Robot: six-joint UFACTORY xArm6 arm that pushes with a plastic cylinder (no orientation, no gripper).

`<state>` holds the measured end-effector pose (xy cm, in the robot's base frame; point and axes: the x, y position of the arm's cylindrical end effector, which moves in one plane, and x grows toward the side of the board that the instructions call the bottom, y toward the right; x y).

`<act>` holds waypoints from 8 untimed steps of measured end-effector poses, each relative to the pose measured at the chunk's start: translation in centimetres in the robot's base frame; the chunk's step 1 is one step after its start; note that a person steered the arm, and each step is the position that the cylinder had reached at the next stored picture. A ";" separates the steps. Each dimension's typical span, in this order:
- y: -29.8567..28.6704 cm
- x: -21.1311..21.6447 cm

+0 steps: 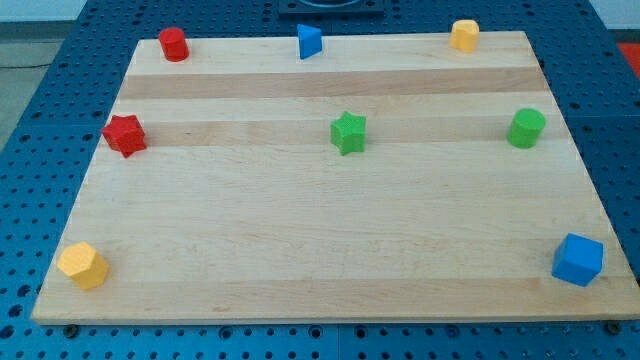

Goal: Move the blue cube towards green star

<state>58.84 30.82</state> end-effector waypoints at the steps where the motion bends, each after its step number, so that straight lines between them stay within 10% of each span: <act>1: -6.3 2.1; 4: -2.4 -3.5; 8: -15.1 -3.1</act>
<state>55.73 15.70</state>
